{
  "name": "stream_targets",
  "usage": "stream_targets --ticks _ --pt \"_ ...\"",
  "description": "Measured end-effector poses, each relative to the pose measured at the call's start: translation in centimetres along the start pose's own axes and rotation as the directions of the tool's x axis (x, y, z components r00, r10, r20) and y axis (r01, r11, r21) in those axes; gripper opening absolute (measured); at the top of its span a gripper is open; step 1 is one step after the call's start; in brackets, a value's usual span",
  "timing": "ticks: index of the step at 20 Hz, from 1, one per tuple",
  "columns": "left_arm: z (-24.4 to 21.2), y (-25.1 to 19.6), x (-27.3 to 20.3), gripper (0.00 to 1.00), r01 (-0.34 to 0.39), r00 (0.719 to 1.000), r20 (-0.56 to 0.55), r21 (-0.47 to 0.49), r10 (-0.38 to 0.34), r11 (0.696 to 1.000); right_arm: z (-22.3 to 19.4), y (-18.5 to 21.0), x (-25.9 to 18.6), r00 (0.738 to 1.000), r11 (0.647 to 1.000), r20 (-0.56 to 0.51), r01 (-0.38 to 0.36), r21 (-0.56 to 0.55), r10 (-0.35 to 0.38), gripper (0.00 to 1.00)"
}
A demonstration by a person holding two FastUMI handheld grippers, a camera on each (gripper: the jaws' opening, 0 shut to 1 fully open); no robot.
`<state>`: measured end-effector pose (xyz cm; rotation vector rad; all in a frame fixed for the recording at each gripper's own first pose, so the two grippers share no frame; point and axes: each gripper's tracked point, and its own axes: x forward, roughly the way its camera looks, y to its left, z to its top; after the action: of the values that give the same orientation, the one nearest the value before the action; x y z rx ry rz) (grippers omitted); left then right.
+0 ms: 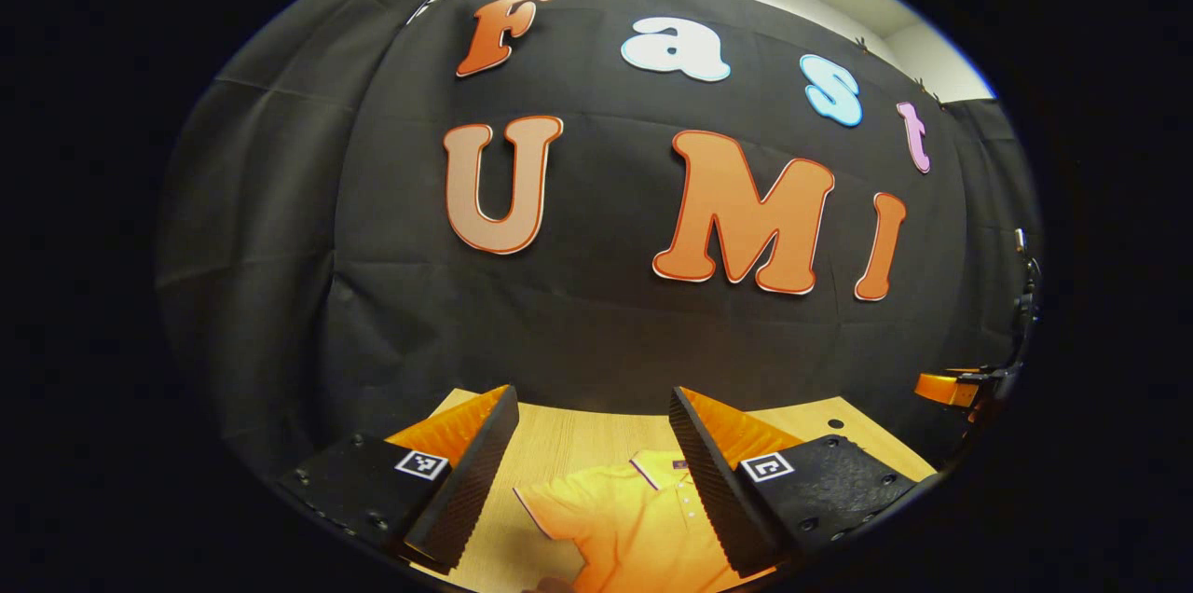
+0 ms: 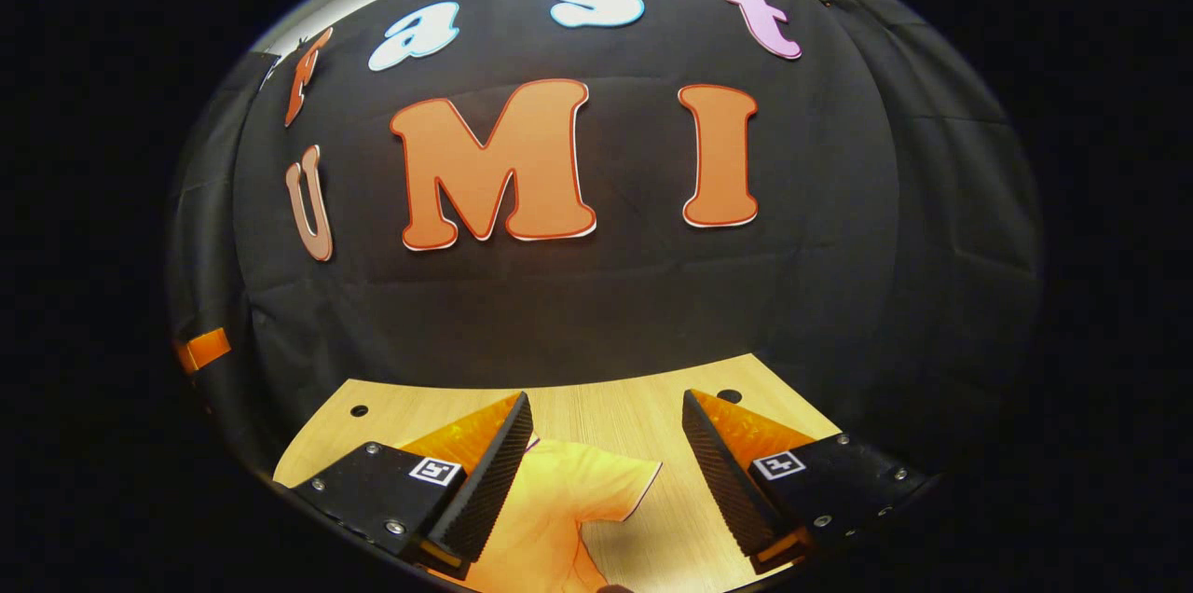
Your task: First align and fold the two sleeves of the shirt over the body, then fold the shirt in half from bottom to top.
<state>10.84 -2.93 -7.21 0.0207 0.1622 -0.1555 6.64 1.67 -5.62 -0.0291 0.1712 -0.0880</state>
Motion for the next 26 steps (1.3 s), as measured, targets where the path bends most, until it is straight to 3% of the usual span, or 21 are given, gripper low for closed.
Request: stream_targets --ticks 3,5,8,11,13,14,16,20,22,26 --pt "-1.1 0.7 0.2 0.98 0.011 1.000 -0.023 0.010 -0.011 1.000 -2.1 0.6 2.4 0.990 0.998 -0.140 -0.005 0.065 0.015 0.98" --pt "-2.0 1.0 0.4 0.98 0.020 0.998 -0.053 0.010 -0.020 1.000 -4.5 1.1 4.0 0.954 0.990 -0.298 0.003 0.144 0.040 0.98" --pt "-3.2 1.1 1.1 0.98 0.034 0.995 -0.089 -0.015 -0.035 0.999 -8.8 0.9 6.7 0.870 0.976 -0.487 0.036 0.215 0.075 0.98" --pt "-4.0 2.0 2.0 0.98 0.022 0.994 -0.110 0.013 -0.020 1.000 -13.4 -0.8 10.5 0.789 0.977 -0.614 0.110 0.182 0.026 0.98" --pt "-4.3 2.4 2.5 0.98 0.014 0.993 -0.122 0.013 -0.012 1.000 -17.0 -2.1 11.7 0.709 0.979 -0.705 0.154 0.130 -0.018 0.98" --pt "-4.6 2.6 2.7 0.98 0.010 0.992 -0.130 0.009 -0.009 1.000 -18.5 -2.7 12.2 0.670 0.981 -0.741 0.166 0.095 -0.041 0.99" --pt "-5.6 3.1 3.4 0.98 0.000 0.988 -0.153 0.001 0.001 1.000 -21.3 -3.5 13.4 0.621 0.984 -0.779 0.178 0.030 -0.088 0.99" --pt "-7.6 4.2 4.3 0.98 -0.029 0.978 -0.205 -0.013 0.025 1.000 -25.0 -2.9 14.7 0.528 0.980 -0.846 0.196 0.030 -0.080 0.99" --pt "-8.2 4.9 4.4 0.98 -0.046 0.973 -0.229 -0.016 0.041 0.999 -26.3 -3.2 15.5 0.504 0.975 -0.858 0.223 0.022 -0.096 0.99" --pt "-8.7 6.3 4.5 0.98 -0.076 0.969 -0.238 -0.013 0.070 0.997 -27.8 -3.6 16.4 0.482 0.964 -0.869 0.266 0.028 -0.108 0.94"
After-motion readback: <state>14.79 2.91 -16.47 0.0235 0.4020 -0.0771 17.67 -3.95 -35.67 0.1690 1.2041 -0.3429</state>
